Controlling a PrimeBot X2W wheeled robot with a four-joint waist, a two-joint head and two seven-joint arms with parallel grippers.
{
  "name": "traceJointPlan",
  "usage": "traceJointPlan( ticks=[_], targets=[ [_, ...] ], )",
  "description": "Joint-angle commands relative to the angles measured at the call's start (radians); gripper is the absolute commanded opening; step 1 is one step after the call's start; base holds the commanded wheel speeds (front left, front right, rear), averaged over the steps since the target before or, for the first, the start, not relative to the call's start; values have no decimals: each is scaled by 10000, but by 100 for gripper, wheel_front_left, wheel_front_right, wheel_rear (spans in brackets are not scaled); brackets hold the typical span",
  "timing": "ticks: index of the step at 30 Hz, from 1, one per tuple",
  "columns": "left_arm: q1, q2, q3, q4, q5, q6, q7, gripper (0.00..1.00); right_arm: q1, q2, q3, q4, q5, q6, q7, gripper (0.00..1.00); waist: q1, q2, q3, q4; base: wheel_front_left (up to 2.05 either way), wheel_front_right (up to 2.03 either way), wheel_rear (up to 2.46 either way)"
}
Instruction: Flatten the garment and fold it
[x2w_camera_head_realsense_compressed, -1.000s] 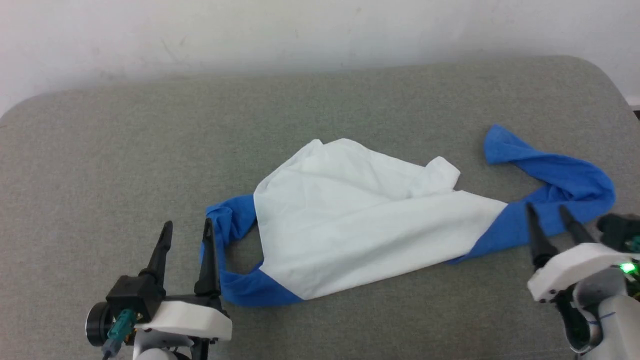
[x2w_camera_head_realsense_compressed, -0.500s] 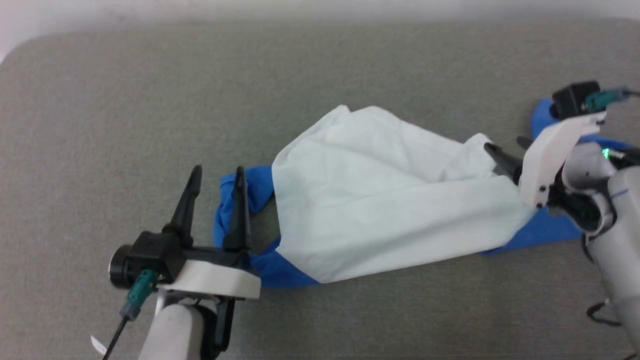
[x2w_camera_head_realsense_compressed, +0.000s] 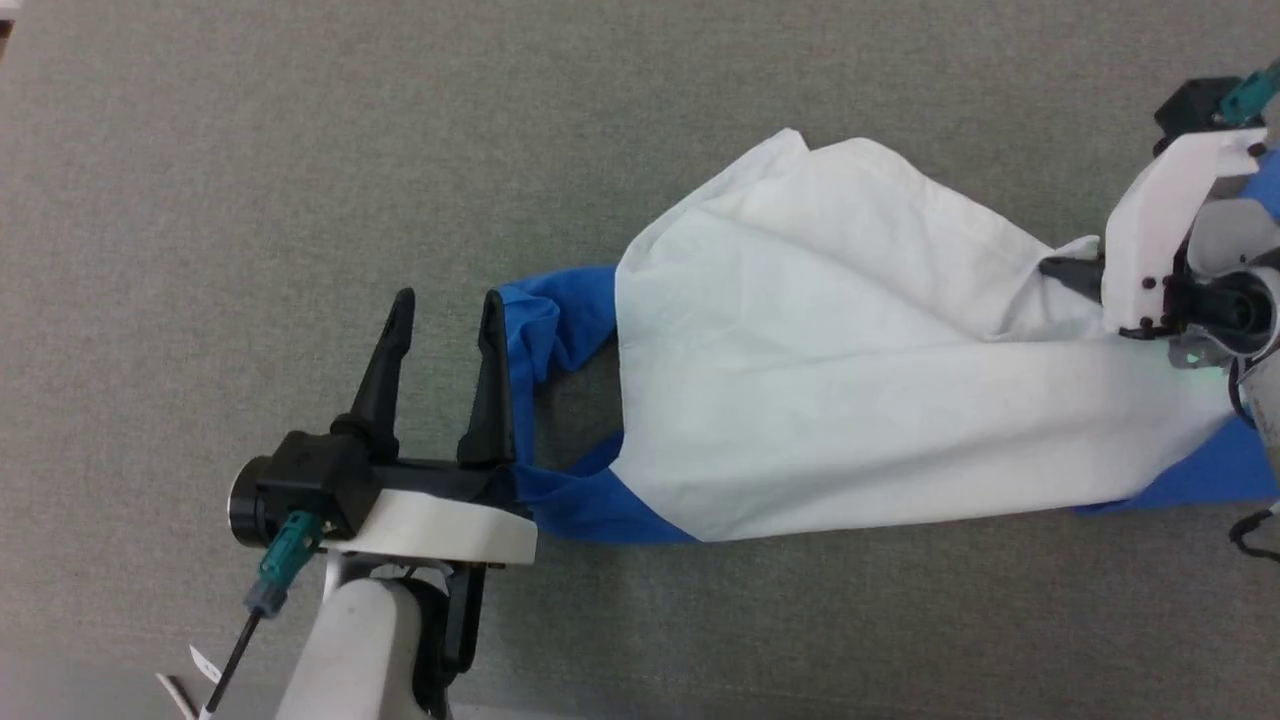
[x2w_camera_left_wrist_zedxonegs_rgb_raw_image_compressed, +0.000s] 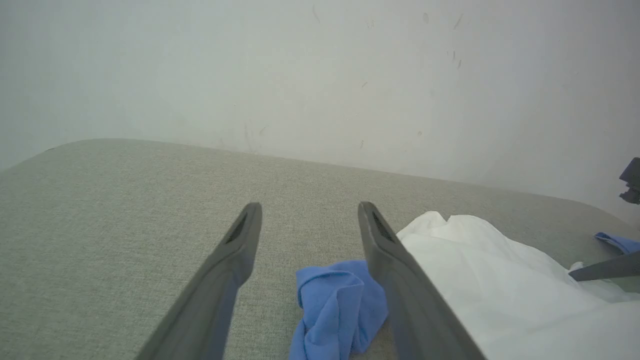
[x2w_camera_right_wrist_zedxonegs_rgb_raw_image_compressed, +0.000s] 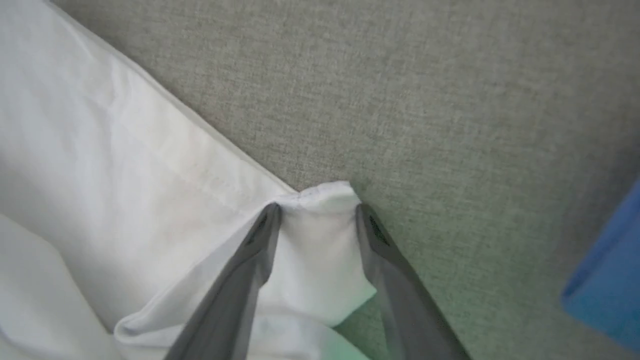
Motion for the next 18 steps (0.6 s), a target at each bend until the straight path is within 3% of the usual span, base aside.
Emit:
traceJointPlan(
  ticks=[1,3,9,18],
  targets=[
    [-26,-7,45,-14,0,85,-47,100,328,374,458,193,118,-7,-5,0,1,0,129,27,0,0,0],
    [-41,-7,59,-20,17,86,-47,100,179,345,527,-35,126,-7,-340,0,1,0,147,-14,0,0,0],
    [-246,-7,-61,-104,93,10,-47,100,-1199,-316,745,-874,-696,-7,-3001,0,1,0,417,-45,0,0,0],
    [-832,-7,-709,-263,-181,112,-47,100,-3739,-1208,-78,-2,-2045,-7,-5926,0,1,0,1334,618,0,0,0]
  ],
)
